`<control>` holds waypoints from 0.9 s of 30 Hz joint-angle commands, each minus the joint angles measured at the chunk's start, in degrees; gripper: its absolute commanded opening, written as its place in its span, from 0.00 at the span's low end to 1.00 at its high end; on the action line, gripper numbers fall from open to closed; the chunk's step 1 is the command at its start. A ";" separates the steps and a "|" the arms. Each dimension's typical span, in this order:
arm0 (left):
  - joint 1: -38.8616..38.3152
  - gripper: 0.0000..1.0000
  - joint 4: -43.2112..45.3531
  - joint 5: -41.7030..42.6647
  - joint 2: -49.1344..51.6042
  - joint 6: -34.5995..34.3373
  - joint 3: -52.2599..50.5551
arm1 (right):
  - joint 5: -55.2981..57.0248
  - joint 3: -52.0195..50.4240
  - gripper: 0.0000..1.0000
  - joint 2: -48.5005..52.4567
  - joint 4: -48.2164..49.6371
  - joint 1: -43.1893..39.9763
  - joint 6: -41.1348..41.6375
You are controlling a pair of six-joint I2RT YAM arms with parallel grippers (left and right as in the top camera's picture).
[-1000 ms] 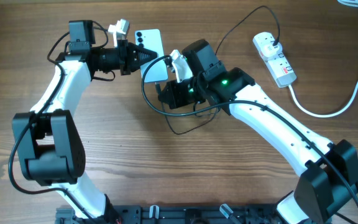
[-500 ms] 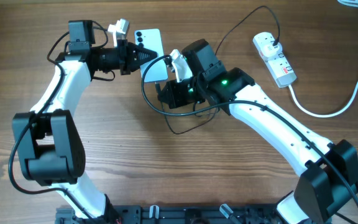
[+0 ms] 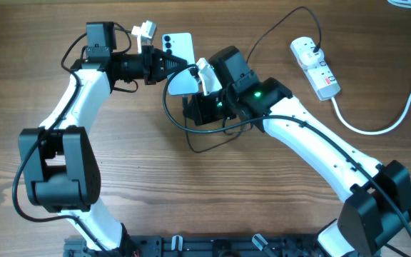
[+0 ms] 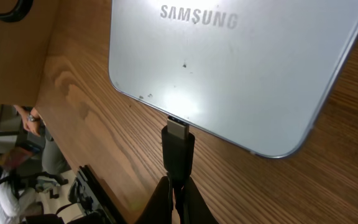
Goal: Plug charger to phone and switch on socket
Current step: 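Align the USB-C plug with the phone's port, holding phone with left gripper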
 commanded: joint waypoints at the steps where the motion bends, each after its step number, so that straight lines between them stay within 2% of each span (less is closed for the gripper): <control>1: 0.22 0.04 1.25 2.82 -0.09 0.90 0.26 | -0.72 0.79 0.04 -0.26 -0.15 0.02 -0.90; 16: 0.22 0.04 2.49 2.69 -0.09 0.98 0.26 | -1.42 0.79 0.04 -0.26 -2.36 0.09 -2.89; 27: -0.52 0.04 2.14 2.86 -0.09 4.31 0.26 | -1.36 0.79 0.04 -0.26 -1.01 0.09 -2.40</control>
